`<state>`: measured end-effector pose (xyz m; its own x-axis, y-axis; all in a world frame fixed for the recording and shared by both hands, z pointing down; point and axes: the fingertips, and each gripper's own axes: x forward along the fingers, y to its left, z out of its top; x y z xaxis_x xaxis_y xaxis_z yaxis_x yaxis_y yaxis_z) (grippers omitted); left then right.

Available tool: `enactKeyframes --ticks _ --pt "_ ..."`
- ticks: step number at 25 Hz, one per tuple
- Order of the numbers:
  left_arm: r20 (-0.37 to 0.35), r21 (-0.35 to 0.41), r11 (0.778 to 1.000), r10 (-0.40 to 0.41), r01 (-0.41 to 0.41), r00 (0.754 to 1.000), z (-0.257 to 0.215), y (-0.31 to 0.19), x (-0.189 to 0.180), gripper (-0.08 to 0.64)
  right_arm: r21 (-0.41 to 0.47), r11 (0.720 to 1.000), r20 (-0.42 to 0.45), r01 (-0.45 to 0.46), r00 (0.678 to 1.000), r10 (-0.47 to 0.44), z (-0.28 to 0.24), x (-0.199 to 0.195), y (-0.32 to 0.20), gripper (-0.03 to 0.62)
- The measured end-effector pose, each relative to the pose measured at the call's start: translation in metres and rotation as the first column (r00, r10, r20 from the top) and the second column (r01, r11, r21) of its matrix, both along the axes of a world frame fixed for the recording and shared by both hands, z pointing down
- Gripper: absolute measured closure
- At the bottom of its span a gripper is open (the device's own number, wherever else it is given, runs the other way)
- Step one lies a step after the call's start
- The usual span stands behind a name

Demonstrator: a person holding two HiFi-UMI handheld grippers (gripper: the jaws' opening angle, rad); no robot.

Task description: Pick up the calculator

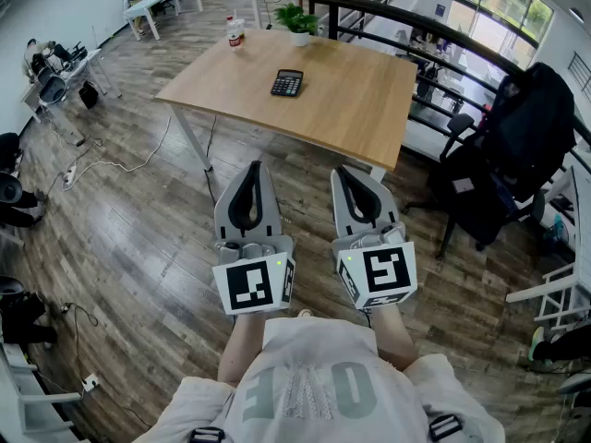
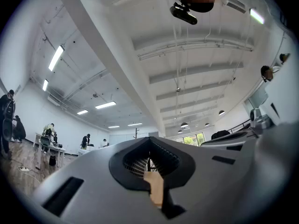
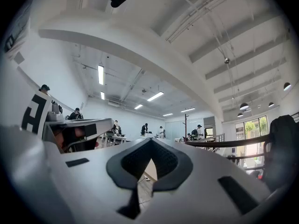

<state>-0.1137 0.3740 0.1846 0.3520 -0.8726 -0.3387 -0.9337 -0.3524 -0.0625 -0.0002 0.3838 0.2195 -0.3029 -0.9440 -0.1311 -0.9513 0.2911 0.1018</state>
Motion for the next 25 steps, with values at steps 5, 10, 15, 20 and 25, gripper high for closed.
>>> enactKeyframes --ticks 5,10,15,20,25 --pt "-0.003 -0.002 1.0 -0.001 0.001 1.0 0.001 -0.007 -0.005 0.552 0.003 1.0 -0.016 0.008 1.0 -0.008 0.001 -0.007 -0.006 0.574" --pt "-0.005 -0.007 1.0 0.003 -0.003 1.0 0.004 -0.012 -0.007 0.551 -0.016 1.0 -0.014 -0.006 1.0 0.006 0.005 -0.005 -0.01 0.574" --pt "-0.014 -0.011 1.0 0.015 -0.015 1.0 0.003 -0.02 -0.01 0.551 -0.008 1.0 -0.012 0.003 1.0 -0.003 0.004 -0.009 -0.015 0.574" --pt "-0.016 -0.026 0.999 0.039 -0.039 0.999 0.009 -0.031 -0.01 0.552 -0.017 1.0 0.0 0.021 1.0 -0.021 0.007 -0.014 -0.023 0.572" --pt "-0.026 -0.04 0.998 0.055 -0.056 0.998 0.018 -0.035 -0.017 0.551 -0.034 0.999 -0.009 0.005 1.0 -0.005 0.015 -0.019 -0.026 0.572"
